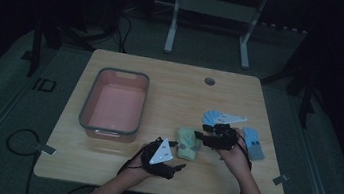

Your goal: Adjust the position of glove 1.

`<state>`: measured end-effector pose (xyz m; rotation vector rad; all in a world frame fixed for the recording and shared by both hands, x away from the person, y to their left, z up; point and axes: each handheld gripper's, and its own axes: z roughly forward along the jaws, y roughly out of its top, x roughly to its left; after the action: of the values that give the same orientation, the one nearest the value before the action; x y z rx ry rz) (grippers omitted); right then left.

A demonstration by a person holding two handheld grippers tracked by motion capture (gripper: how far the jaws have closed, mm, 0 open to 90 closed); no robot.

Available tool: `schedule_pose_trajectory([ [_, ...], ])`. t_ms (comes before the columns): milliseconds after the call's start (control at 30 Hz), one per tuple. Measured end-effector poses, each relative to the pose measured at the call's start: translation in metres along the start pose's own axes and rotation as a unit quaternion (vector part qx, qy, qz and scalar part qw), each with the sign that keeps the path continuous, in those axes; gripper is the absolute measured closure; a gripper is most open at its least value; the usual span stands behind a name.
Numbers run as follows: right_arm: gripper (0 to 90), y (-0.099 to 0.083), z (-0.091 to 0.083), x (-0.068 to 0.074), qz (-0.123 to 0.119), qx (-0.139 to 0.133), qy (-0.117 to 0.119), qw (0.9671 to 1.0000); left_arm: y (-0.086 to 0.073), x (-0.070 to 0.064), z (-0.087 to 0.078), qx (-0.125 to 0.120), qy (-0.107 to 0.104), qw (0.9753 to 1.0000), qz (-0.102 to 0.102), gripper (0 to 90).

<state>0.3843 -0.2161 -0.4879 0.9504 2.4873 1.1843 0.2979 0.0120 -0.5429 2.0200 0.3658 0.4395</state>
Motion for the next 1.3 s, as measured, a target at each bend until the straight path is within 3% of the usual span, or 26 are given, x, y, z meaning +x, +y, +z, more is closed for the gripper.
schedule_pose_trajectory([
  [133,46.0,0.005,0.016,-0.008,0.012,0.018,0.018,0.9996,0.008,0.005,0.017,0.033,-0.012,0.9988,0.035,32.1],
  [267,41.4,0.001,0.037,-0.017,0.034,0.043,0.044,0.9975,0.009,0.011,0.032,0.076,-0.023,0.9943,0.071,36.2],
  [367,39.6,-0.006,0.050,-0.022,0.046,0.064,0.050,0.9956,0.007,0.015,0.037,0.094,-0.028,0.9917,0.083,37.8],
  [500,41.8,-0.012,0.057,-0.024,0.055,0.079,0.077,0.9924,0.004,0.018,0.041,0.100,-0.025,0.9905,0.091,40.1],
  [600,50.5,-0.013,0.060,-0.024,0.054,0.086,0.089,0.9909,0.004,0.018,0.045,0.104,-0.017,0.9905,0.088,40.9],
  [667,57.2,-0.012,0.060,-0.023,0.055,0.089,0.090,0.9903,0.004,0.015,0.049,0.113,-0.006,0.9881,0.104,40.6],
  [767,66.2,-0.011,0.058,-0.020,0.054,0.088,0.080,0.9915,0.005,0.014,0.051,0.111,0.005,0.9879,0.108,41.7],
  [833,69.6,-0.011,0.057,-0.017,0.050,0.082,0.070,0.9930,0.006,0.014,0.051,0.113,0.009,0.9868,0.116,49.2],
  [900,71.6,-0.010,0.055,-0.016,0.051,0.074,0.068,0.9936,0.010,0.016,0.048,0.109,0.005,0.9882,0.108,60.2],
  [967,72.4,-0.010,0.054,-0.017,0.061,0.067,0.071,0.9934,0.014,0.018,0.045,0.110,0.001,0.9885,0.104,65.2],
  [1167,73.2,-0.003,0.050,-0.014,0.059,0.055,0.070,0.9942,0.022,0.024,0.036,0.116,-0.004,0.9880,0.101,69.0],
  [1300,73.3,0.003,0.046,-0.011,0.059,0.047,0.077,0.9941,0.030,0.027,0.028,0.123,-0.005,0.9864,0.109,69.7],
])
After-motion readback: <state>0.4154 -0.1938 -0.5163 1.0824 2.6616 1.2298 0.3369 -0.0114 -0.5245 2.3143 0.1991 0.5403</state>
